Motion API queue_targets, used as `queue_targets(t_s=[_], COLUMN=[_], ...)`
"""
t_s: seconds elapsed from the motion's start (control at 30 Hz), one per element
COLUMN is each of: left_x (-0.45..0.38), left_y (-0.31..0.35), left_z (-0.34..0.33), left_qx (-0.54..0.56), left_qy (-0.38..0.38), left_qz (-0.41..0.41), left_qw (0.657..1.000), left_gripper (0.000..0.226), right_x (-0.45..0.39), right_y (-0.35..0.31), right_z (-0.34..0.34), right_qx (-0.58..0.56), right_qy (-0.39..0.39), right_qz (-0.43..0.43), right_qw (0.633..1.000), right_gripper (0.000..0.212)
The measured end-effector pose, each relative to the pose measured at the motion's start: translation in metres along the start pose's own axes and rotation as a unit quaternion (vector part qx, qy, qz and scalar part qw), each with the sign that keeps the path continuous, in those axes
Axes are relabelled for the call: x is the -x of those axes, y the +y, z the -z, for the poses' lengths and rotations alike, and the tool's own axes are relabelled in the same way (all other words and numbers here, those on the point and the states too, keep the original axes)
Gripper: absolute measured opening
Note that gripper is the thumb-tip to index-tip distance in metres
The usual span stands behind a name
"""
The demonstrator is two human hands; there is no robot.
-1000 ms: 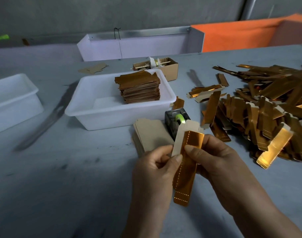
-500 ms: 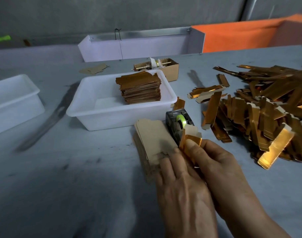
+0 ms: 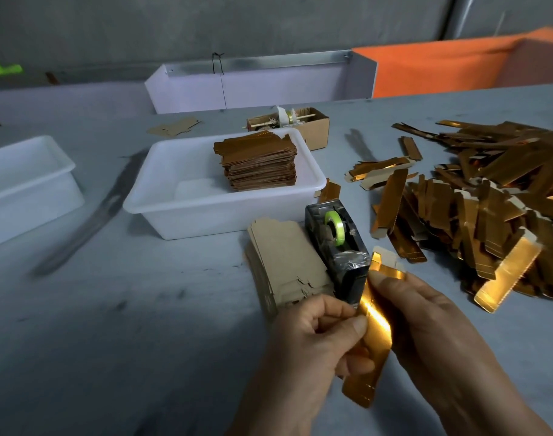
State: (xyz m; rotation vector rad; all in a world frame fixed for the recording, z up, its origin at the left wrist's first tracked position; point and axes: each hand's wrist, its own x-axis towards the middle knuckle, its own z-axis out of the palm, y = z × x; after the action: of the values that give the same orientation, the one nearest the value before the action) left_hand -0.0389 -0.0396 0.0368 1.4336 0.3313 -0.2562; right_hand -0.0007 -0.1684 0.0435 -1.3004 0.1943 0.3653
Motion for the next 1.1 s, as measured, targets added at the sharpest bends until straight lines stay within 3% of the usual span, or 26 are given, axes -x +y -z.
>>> queue_targets(t_s=[0.1, 0.2, 0.3, 0.43, 0.6, 1.1], left_x=[0.000, -0.003, -0.012, -0.022, -0.024, -0.044], left_y=[0.002, 0.004, 0.006, 0.008, 0.002, -0.002], left_z=[0.002, 0.004, 0.013, 0.021, 0.020, -0.011], left_qx=[0.041, 0.056, 0.093, 0.142, 0.154, 0.126], left_qy=[-0.009, 0.063, 0.156, 0.199, 0.187, 0.126], left_qz=[0.000, -0.065, -0.107, -0.091, -0.071, -0.064], left_qw=[0.999, 0.994, 0.978, 0.965, 0.968, 0.982], left_gripper=[0.015, 0.022, 0.015, 0.012, 0.010, 0.010], right_x=[0.000, -0.006, -0.024, -0.049, -0.058, -0.055], right_y=[-0.005, -0.015, -0.024, -0.023, -0.015, -0.016], right_z=[-0.004, -0.005, 0.003, 0.011, 0.008, 0.003], right_qx=[0.050, 0.168, 0.234, 0.282, 0.299, 0.283], right_qy=[0.010, 0.052, 0.121, 0.072, 0.035, 0.058], right_qz=[0.029, 0.125, 0.187, 0.120, 0.060, 0.045], right_qw=[0.998, 0.976, 0.946, 0.949, 0.952, 0.956], right_gripper=[0.023, 0.034, 0.014, 0.012, 0.011, 0.020])
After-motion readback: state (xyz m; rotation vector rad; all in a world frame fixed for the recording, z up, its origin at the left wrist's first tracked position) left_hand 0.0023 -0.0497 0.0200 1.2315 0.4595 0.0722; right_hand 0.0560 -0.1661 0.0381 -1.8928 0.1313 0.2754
